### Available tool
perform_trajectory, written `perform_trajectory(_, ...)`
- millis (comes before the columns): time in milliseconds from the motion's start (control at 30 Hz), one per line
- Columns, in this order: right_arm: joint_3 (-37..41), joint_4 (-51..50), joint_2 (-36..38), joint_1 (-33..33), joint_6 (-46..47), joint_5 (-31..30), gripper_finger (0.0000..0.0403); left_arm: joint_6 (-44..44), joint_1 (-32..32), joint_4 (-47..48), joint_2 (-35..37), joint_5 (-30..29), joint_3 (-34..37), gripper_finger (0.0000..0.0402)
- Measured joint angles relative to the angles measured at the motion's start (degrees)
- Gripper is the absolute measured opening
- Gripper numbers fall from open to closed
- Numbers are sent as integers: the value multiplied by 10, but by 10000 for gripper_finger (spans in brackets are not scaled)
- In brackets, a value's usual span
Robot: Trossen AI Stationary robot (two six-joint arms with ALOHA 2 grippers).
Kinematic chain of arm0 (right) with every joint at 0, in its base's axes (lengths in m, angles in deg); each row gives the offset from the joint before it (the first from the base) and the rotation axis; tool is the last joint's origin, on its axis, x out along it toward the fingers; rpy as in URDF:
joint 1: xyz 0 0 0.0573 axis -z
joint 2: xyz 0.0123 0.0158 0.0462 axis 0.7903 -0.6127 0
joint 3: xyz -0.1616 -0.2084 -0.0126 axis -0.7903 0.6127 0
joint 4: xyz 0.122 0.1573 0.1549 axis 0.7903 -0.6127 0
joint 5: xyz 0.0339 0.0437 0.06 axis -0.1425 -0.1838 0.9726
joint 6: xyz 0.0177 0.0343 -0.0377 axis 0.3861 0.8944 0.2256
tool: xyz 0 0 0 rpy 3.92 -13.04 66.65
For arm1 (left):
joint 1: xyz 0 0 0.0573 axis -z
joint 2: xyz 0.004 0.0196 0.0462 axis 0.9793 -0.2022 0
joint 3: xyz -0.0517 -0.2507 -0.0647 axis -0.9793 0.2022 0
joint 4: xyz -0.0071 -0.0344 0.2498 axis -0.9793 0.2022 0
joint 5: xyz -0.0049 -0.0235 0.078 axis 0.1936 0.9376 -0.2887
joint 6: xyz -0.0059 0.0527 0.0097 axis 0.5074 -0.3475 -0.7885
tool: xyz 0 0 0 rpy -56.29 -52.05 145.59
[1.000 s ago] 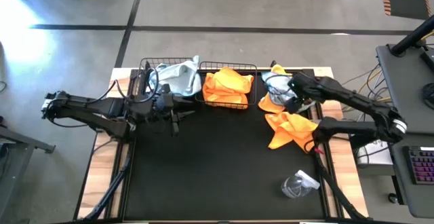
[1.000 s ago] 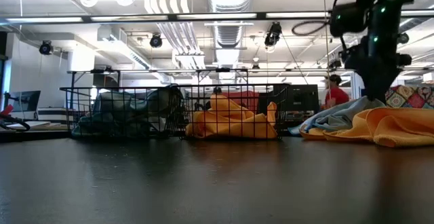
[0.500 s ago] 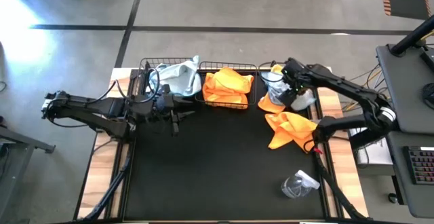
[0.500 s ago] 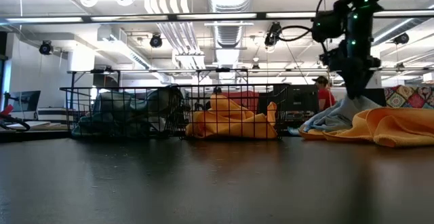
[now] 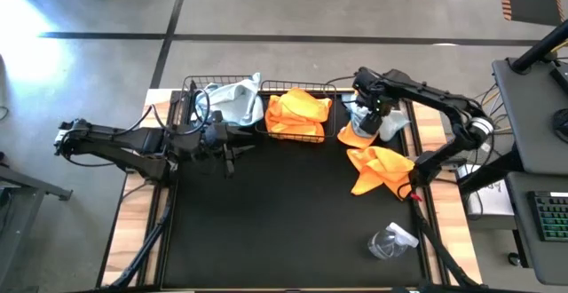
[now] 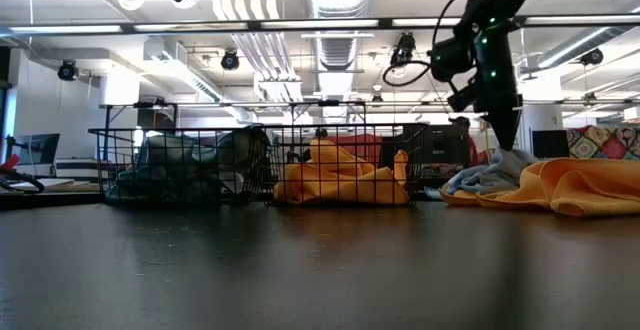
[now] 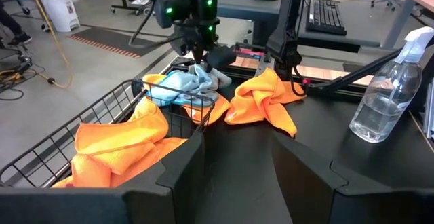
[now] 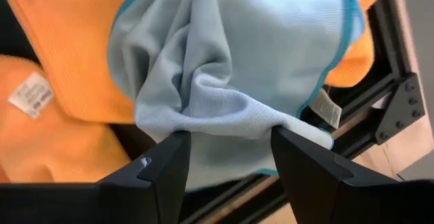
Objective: Sort microfiber towel by color & place in baskets
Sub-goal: Put the blue towel into the left black wire basket
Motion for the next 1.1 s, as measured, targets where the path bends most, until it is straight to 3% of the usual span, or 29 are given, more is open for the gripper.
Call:
perform_trajectory(200,-37,-20,-53,0,-22,-10,201,1,0,0,0,0,0,158)
perform_trajectory(333,-64,-21,-75,0,-27,-51,201,4,0,0,0,0,0,158)
perform_trajectory(633,-125,-29,-79,0,-31,-60,201,20,0,0,0,-1,0,158)
perform_trajectory(1100,-95,-76,-83,0,-23,-31,201,26,0,4,0,-1,0,158)
